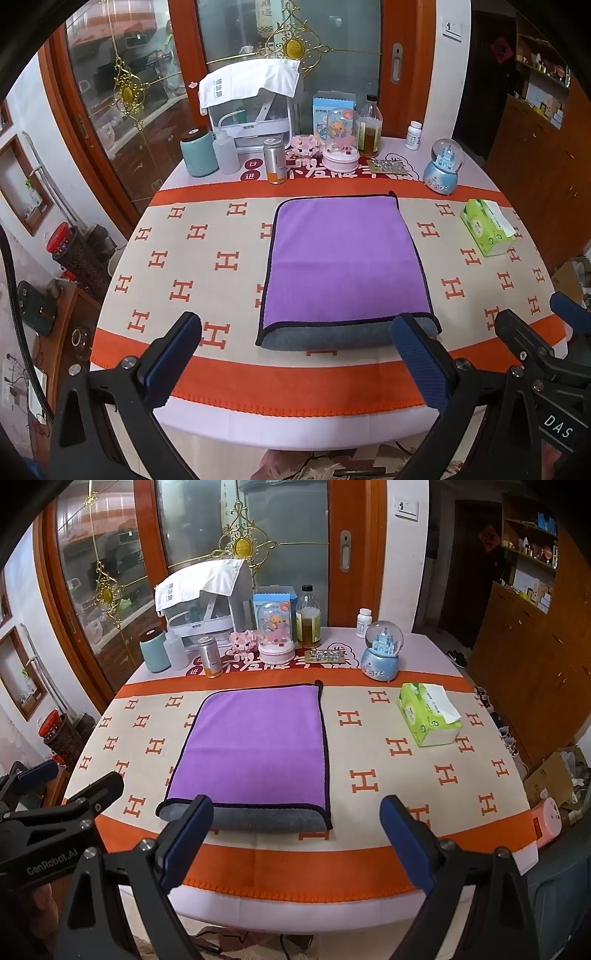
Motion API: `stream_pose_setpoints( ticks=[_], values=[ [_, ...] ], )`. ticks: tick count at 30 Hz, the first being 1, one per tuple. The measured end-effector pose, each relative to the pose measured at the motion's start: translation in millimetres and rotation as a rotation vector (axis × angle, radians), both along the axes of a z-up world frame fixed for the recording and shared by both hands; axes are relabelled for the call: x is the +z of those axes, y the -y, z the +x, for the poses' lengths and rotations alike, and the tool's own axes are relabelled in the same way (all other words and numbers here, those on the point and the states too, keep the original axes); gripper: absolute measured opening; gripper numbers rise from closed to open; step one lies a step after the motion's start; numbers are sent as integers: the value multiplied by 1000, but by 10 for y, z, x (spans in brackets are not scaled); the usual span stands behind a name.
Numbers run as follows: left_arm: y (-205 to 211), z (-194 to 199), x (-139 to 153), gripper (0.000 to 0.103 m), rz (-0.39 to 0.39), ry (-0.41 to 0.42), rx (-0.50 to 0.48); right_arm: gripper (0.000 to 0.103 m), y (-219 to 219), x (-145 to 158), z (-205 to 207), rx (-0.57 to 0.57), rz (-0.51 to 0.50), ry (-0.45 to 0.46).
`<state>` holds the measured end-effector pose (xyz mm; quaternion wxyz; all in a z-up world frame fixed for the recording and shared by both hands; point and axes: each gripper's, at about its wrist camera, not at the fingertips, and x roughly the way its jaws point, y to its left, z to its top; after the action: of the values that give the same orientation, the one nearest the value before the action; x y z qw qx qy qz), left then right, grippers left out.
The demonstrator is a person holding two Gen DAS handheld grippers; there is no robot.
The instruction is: Fold towel
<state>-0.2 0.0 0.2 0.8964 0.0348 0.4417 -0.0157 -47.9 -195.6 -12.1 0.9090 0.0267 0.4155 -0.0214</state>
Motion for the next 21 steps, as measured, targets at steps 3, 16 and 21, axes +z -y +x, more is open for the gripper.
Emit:
stream_pose_setpoints(
  ticks=[3,16,21],
  values=[
    [1,1,-2,102,2,-5,0,92,0,-2,8,0,-2,-3],
    [1,2,-1,102,3,-10,0,92,0,-8,20,0,2,-8],
    [0,3,-2,102,3,-10,0,92,14,-24,12,0,4,-8]
  ],
)
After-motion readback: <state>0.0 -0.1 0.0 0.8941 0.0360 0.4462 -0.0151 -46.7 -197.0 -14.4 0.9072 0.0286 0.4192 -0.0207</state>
